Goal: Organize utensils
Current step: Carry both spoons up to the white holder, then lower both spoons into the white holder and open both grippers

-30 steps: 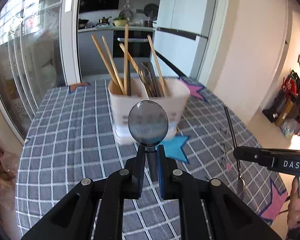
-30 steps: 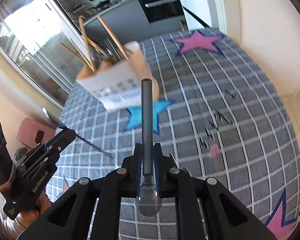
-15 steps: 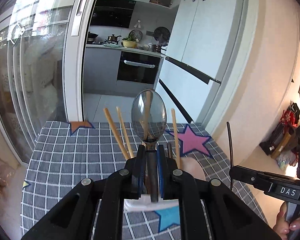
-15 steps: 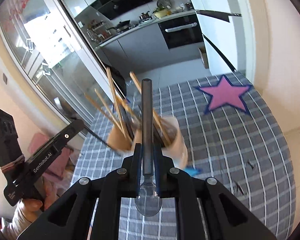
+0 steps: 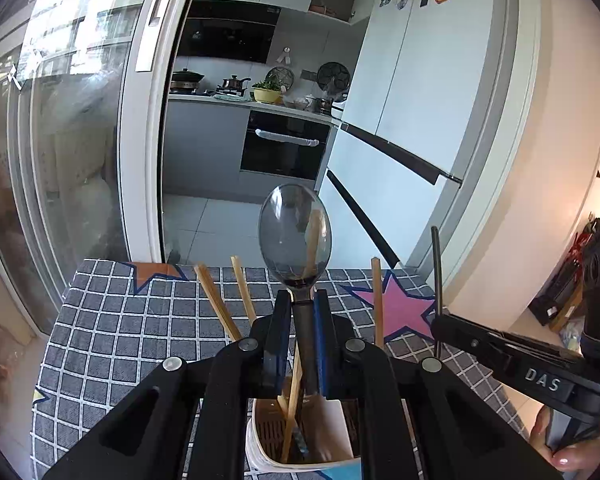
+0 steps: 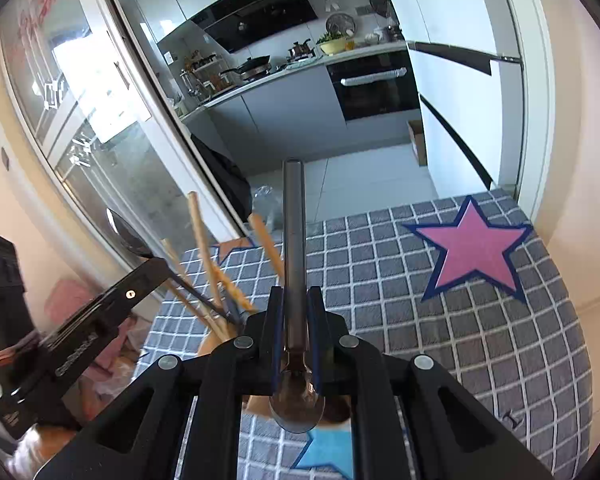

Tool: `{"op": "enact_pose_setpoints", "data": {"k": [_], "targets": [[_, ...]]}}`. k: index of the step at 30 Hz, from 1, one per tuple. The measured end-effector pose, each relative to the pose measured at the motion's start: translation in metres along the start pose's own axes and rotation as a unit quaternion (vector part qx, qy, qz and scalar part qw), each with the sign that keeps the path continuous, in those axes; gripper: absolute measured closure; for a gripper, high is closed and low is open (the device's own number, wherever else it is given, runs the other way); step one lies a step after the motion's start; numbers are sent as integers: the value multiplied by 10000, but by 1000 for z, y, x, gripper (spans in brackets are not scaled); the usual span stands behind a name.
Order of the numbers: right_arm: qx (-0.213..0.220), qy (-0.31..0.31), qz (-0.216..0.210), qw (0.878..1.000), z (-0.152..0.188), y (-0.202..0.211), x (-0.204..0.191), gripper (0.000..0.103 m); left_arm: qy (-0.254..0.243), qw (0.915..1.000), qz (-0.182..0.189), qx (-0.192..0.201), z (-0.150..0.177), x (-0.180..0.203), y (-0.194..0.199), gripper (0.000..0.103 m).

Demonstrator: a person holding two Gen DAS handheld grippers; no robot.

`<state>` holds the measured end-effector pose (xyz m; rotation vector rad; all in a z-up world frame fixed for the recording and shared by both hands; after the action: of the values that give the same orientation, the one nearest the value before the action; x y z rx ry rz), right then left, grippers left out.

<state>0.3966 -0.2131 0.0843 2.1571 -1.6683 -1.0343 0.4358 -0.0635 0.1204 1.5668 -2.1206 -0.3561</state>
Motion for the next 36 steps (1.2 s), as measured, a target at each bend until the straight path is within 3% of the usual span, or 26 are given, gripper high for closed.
{"op": "enact_pose_setpoints", "data": {"k": [13, 21, 29, 31, 33, 36], "targets": [[407, 1501, 500, 9866, 41, -27, -18, 91, -580, 9967, -220, -524, 58, 7, -18, 60], [270, 1587, 502, 9857, 62, -27, -14, 91, -818, 9948, -374, -480, 77, 10, -12, 60], [39, 1505, 388, 9878, 70, -27, -14, 90, -711, 9950, -456, -525, 84, 6, -4, 60], [14, 1449, 372, 9887, 70, -26, -14, 87, -707, 9950, -481, -512, 85, 5, 0, 60], [-40, 1334, 332, 9905, 70, -25, -14, 66, -706, 9949, -512, -512, 86, 4, 3, 60], [-20, 1193, 332, 9923, 70, -19, -13, 62, -687, 9948, -574, -478, 88, 2, 9, 60]]}}
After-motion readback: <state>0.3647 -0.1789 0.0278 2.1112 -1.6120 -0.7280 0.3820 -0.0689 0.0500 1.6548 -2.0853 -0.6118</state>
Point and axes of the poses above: each gripper's, at about its wrist camera, not at the fingertips, and y roughly against the way its jaws point, x to its right, z to its underside, the point moved 6 cm from there along -y, roughly the way its jaws point, and after that the axes turned 6 degrees about x, right-handed, at the moved point
